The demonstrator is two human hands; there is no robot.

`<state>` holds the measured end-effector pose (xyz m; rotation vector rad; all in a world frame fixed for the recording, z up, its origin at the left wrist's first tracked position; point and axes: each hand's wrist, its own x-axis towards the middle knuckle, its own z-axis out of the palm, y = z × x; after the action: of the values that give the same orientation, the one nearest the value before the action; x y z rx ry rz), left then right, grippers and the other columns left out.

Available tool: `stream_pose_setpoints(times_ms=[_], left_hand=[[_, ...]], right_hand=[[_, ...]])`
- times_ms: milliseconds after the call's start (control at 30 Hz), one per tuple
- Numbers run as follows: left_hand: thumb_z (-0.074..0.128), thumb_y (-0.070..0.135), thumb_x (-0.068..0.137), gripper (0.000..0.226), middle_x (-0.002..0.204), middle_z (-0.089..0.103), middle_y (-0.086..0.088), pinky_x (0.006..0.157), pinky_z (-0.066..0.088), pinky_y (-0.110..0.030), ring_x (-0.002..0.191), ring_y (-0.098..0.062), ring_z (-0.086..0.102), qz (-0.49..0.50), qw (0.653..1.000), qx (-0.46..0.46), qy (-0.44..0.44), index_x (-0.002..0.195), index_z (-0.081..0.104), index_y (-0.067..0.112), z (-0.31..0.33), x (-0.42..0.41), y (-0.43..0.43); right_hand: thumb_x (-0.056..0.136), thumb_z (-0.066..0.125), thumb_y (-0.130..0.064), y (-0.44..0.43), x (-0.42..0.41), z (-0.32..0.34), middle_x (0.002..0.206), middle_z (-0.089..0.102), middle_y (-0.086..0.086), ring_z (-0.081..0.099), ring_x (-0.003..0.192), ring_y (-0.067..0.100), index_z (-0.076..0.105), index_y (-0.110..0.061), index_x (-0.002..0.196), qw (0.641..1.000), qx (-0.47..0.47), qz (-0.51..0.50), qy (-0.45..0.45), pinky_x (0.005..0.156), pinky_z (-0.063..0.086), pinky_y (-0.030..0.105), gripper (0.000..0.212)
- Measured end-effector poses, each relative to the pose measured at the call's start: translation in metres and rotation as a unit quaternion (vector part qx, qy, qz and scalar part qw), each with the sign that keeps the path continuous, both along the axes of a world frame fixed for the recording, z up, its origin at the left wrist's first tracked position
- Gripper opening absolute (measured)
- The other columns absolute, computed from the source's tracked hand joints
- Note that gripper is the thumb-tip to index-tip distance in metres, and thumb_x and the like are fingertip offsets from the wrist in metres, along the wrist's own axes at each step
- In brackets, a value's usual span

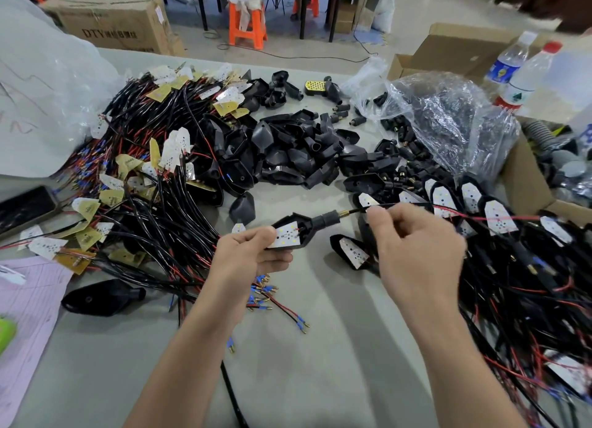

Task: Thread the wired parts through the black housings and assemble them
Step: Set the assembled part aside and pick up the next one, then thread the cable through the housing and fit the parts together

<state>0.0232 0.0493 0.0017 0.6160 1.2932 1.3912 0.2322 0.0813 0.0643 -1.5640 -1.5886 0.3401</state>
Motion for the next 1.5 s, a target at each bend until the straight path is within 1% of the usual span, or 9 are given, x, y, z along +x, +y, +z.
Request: stream_pose_setpoints(times_ms=[100,167,267,367,567,733,1167,1333,1500], left_hand=[[0.062,0.015,0.099,0.026,0.085,0.076,-0.024,0.058,0.057,-0.027,0.065,-0.026,0.072,-0.043,0.999,0.011,0.012,0.085,0.078,0.0,0.004,-0.009,0.005],[0.063,0.022,0.091,0.029,0.078,0.074,-0.023,0.053,0.054,-0.027,0.058,-0.023,0.066,-0.079,0.997,0.024,0.016,0.079,0.08,0.002,0.011,-0.01,0.009],[0.063,0.028,0.094,0.034,0.072,0.072,-0.021,0.048,0.05,-0.025,0.051,-0.02,0.06,-0.092,0.995,0.028,0.016,0.074,0.081,0.006,0.017,-0.001,0.02],[0.052,0.03,0.106,0.04,0.074,0.072,-0.016,0.05,0.051,-0.024,0.053,-0.018,0.059,-0.084,0.996,0.017,0.0,0.088,0.08,0.009,0.018,0.02,0.035],[0.059,0.014,0.103,0.025,0.098,0.078,-0.008,0.077,0.059,-0.026,0.085,-0.017,0.073,-0.162,0.985,0.053,0.005,0.125,0.068,0.019,0.022,0.051,0.051],[0.058,0.006,0.1,0.024,0.089,0.077,-0.004,0.076,0.059,-0.024,0.078,-0.014,0.07,-0.162,0.986,0.034,0.033,0.117,0.072,0.016,0.026,0.071,0.055],[0.058,-0.002,0.095,0.026,0.079,0.078,-0.002,0.064,0.052,-0.016,0.066,-0.009,0.065,-0.107,0.988,0.001,0.108,0.099,0.077,0.016,0.011,0.064,0.044],[0.066,-0.005,0.089,0.029,0.074,0.078,-0.001,0.06,0.052,-0.014,0.06,-0.007,0.068,-0.053,0.976,0.021,0.208,0.087,0.078,0.021,0.007,0.037,0.035],[0.068,-0.003,0.088,0.04,0.074,0.077,0.011,0.066,0.057,-0.023,0.069,-0.009,0.073,0.006,0.945,-0.001,0.327,0.076,0.078,0.034,0.001,-0.008,0.022]], right_hand=[[0.084,0.069,-0.034,-0.014,0.002,0.018,0.092,0.065,-0.024,0.058,0.095,0.005,0.069,-0.029,0.091,0.977,0.164,0.063,-0.121,0.09,0.039,0.02,0.009],[0.082,0.069,-0.031,-0.016,0.002,0.018,0.123,0.065,-0.015,0.055,0.119,0.02,0.068,-0.024,0.113,0.945,0.132,0.154,-0.257,0.106,0.034,0.035,0.031],[0.092,0.065,-0.03,-0.02,0.0,0.016,0.103,0.069,-0.013,0.063,0.1,0.021,0.064,-0.029,0.106,0.93,0.017,0.156,-0.331,0.08,0.043,0.038,0.014],[0.099,0.053,-0.036,-0.018,0.008,0.012,0.086,0.067,-0.008,0.062,0.085,0.021,0.061,-0.03,0.103,0.945,-0.049,0.108,-0.306,0.062,0.042,0.037,0.011],[0.099,0.057,-0.037,0.002,0.044,-0.001,0.088,0.075,0.004,0.067,0.086,0.036,0.068,-0.028,0.109,0.974,-0.051,-0.025,-0.218,0.065,0.037,0.037,0.018],[0.097,0.057,-0.02,0.03,0.082,-0.019,0.106,0.074,0.012,0.065,0.099,0.038,0.065,-0.021,0.124,0.98,-0.074,-0.116,-0.141,0.082,0.048,0.043,0.028],[0.078,0.067,0.006,0.005,0.031,-0.061,0.132,0.068,0.0,0.055,0.126,0.026,0.072,-0.014,0.12,0.99,0.002,0.004,-0.139,0.112,0.041,0.041,0.047],[0.082,0.06,0.004,0.008,-0.012,-0.075,0.123,0.067,-0.011,0.05,0.126,0.013,0.069,-0.023,0.121,0.992,-0.055,0.085,-0.079,0.101,0.033,0.015,0.048],[0.084,0.057,-0.008,0.02,-0.065,-0.078,0.122,0.064,0.0,0.055,0.121,0.019,0.069,-0.027,0.124,0.972,-0.134,0.172,-0.084,0.093,0.034,0.017,0.046]])
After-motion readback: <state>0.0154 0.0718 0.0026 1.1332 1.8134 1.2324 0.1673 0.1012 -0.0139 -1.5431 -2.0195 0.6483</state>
